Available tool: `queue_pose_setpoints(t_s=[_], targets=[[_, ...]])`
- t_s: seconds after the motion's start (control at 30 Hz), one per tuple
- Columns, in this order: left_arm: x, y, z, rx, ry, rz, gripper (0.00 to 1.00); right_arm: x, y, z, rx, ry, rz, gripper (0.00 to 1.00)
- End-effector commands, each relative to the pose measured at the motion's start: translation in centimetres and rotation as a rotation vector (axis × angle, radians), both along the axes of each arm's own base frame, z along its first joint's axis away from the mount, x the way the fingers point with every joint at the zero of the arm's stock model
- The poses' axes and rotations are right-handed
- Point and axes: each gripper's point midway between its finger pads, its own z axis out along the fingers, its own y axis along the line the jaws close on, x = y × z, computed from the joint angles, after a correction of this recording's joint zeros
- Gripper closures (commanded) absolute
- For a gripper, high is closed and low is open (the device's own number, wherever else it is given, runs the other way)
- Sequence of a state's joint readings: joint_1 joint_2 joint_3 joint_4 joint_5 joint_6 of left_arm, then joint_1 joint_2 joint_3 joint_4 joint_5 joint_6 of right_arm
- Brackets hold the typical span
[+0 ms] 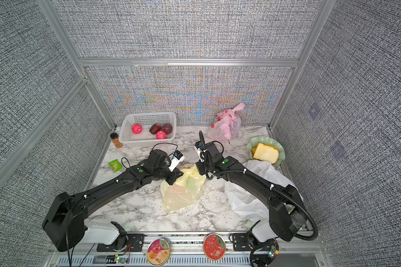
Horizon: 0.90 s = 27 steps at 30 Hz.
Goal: Untie the knot of a plastic bag & take out the apple
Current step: Untie the plastic bag at the center of the board.
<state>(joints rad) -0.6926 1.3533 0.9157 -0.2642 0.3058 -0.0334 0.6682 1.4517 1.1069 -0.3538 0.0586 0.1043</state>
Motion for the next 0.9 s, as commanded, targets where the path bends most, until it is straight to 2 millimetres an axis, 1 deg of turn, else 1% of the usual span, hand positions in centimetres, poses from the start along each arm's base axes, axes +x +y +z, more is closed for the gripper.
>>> queue_pose_setpoints(t_s=[0.0, 0.03, 0.07, 0.13, 0.17, 0.23, 0.43, 0.47, 0.5, 0.53, 0.6, 0.67, 0.73, 0.87], targets=[[0.0, 0.8, 1.3, 0.006, -0.045, 0.021, 0.99, 0.6, -0.1, 1.1, 0.019, -0.052, -0.024, 1.0], [-0.2, 0.9, 1.9, -0.005, -0.057, 0.021, 1.0, 0.4, 0.2, 1.2, 0.029, -0.047, -0.005, 0.98], [-0.3, 1.0, 2.5, -0.018, -0.069, 0.022, 1.0, 0.2, 0.4, 1.3, 0.04, -0.041, 0.009, 0.86], [-0.6, 1.0, 3.3, -0.044, -0.089, 0.014, 1.0, -0.8, 1.1, 1.1, 0.073, -0.014, 0.061, 0.56], [-0.6, 1.0, 3.5, -0.052, -0.094, 0.015, 1.0, -1.2, 1.4, 1.0, 0.087, -0.004, 0.083, 0.49], [-0.8, 0.9, 3.7, -0.064, -0.094, 0.008, 1.0, -2.2, 2.0, 0.9, 0.13, 0.012, 0.131, 0.43], [-1.0, 0.4, 3.9, -0.079, -0.071, -0.009, 1.0, -4.5, 2.4, 0.3, 0.207, 0.039, 0.197, 0.36], [-1.0, 0.4, 4.1, -0.083, -0.071, -0.012, 1.0, -4.6, 2.7, 0.6, 0.226, 0.035, 0.208, 0.36], [-1.0, 0.4, 4.0, -0.082, -0.071, -0.013, 1.0, -5.2, 2.5, -0.6, 0.221, 0.065, 0.213, 0.35], [-1.1, 0.4, 4.1, -0.081, -0.072, -0.014, 1.0, -5.3, 2.5, -0.8, 0.224, 0.076, 0.213, 0.35], [-1.1, 0.5, 4.0, -0.075, -0.07, -0.015, 1.0, -5.5, 2.8, -0.5, 0.239, 0.087, 0.225, 0.35], [-1.3, 0.6, 4.1, -0.075, -0.072, -0.017, 1.0, -5.9, 3.3, 0.1, 0.274, 0.088, 0.244, 0.35], [-1.4, 0.6, 4.3, -0.081, -0.074, -0.02, 1.0, -6.2, 3.9, 0.1, 0.314, 0.096, 0.263, 0.34], [-1.3, 0.6, 4.7, -0.087, -0.09, -0.021, 1.0, -7.3, 5.5, -1.6, 0.344, 0.176, 0.304, 0.33]])
